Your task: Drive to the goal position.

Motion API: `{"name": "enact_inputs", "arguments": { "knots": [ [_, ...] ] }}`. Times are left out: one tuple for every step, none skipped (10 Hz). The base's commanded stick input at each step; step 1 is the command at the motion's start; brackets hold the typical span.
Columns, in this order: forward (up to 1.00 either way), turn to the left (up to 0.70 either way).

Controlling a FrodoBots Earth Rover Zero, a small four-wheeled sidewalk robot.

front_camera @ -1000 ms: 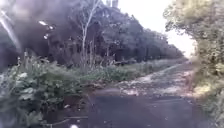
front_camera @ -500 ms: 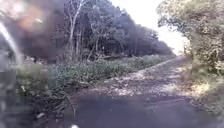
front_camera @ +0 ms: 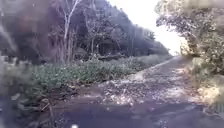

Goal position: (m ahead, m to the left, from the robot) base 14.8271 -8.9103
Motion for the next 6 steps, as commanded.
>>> {"name": "enact_inputs", "arguments": {
  "knots": [
    [0.70,-0.29],
    [0.70,-0.24],
    [0.70,0.00],
    [0.70,0.00],
    [0.70,-0.14],
    [0.70,-0.28]
  ]
}}
